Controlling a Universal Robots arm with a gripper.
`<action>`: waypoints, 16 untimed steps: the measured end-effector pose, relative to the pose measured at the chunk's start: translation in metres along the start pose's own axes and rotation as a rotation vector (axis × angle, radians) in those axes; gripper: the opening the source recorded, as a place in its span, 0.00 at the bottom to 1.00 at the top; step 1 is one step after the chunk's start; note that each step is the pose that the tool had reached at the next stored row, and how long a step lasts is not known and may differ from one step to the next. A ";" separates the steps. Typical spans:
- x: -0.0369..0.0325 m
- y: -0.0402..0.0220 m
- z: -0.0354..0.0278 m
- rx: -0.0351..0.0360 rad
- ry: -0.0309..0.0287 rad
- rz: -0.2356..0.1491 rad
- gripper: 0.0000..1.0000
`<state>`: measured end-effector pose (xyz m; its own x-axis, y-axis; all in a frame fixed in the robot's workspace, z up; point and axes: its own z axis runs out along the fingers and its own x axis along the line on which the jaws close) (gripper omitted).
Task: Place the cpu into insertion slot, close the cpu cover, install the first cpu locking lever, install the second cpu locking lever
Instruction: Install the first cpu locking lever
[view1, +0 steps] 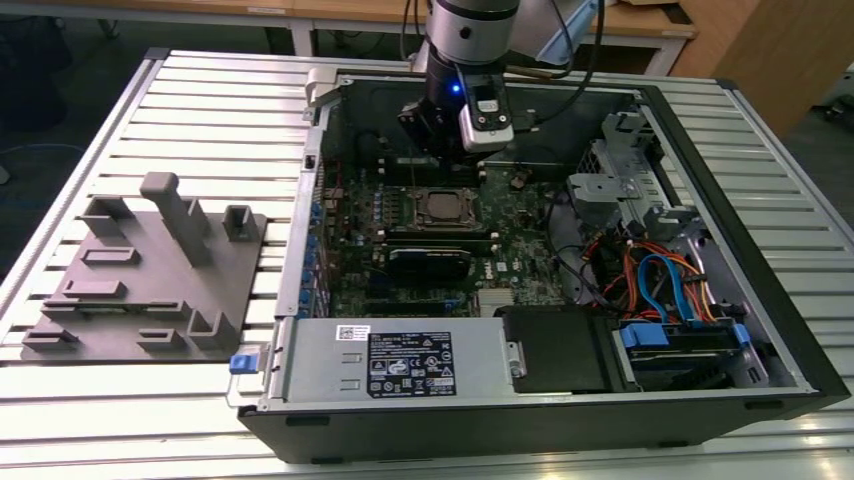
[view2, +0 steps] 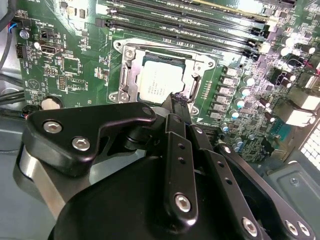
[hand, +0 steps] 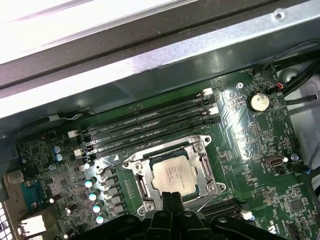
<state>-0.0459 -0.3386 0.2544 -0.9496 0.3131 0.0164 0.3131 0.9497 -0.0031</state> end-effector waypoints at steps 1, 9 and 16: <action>0.0000 0.0000 0.0000 0.0001 0.0000 -0.002 0.10; 0.0000 0.0000 0.0000 0.0003 -0.0001 -0.018 0.10; 0.0001 0.0000 0.0000 0.0005 -0.0001 -0.032 0.10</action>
<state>-0.0459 -0.3386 0.2544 -0.9590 0.2830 0.0165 0.2830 0.9591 -0.0032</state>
